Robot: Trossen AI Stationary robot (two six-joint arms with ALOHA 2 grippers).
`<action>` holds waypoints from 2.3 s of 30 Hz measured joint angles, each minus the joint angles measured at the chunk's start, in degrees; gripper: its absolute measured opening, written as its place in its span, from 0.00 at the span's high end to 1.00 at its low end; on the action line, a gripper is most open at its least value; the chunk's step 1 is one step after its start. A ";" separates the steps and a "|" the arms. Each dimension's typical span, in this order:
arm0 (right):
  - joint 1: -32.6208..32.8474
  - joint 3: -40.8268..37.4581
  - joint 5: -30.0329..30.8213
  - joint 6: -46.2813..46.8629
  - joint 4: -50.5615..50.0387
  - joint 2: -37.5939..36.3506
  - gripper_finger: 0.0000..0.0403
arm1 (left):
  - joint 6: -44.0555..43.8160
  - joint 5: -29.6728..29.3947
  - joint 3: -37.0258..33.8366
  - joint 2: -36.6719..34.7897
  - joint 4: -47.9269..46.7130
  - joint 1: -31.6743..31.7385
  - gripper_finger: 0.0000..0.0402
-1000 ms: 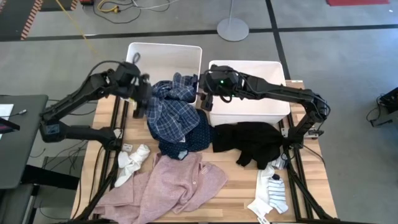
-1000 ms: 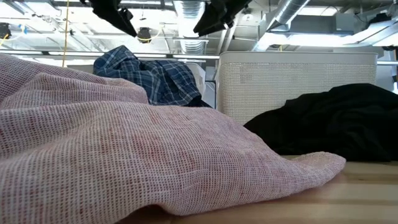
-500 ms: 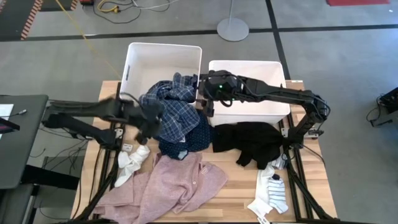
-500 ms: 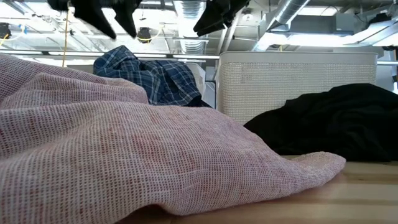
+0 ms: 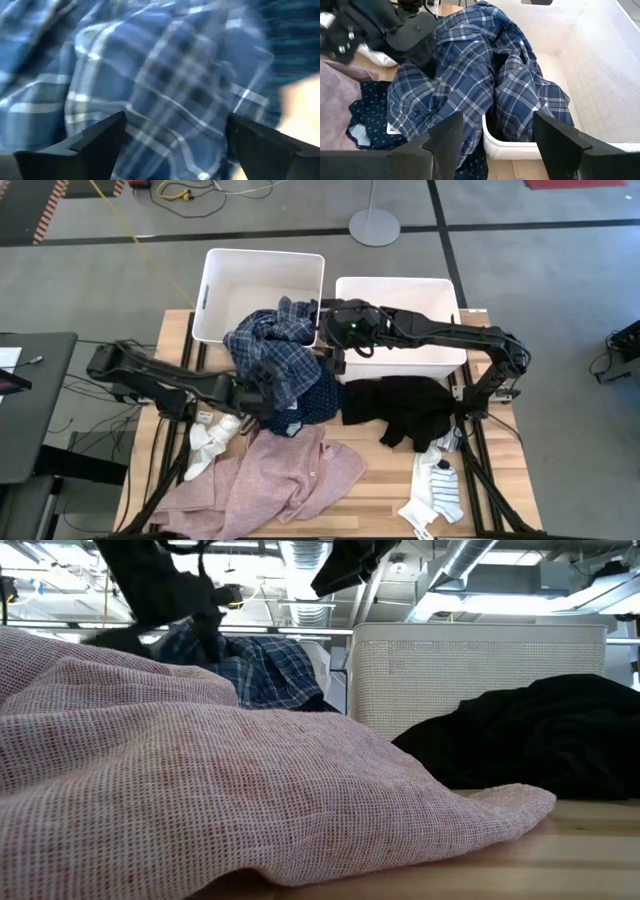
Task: Sort clothes
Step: Put the light blue shirt into the left white laundry bin
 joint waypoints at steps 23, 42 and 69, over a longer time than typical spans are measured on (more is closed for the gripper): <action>2.41 0.00 0.23 0.04 -5.23 -0.49 0.37 | 0.04 -11.12 10.16 -7.56 -3.34 -2.79 0.99; 9.74 0.00 0.39 4.08 -11.28 -0.74 0.37 | 27.27 -16.73 26.10 -16.30 24.21 20.81 1.00; 22.58 0.00 6.56 12.24 -16.95 -0.74 0.37 | -0.66 8.09 26.01 9.44 -1.51 47.67 0.66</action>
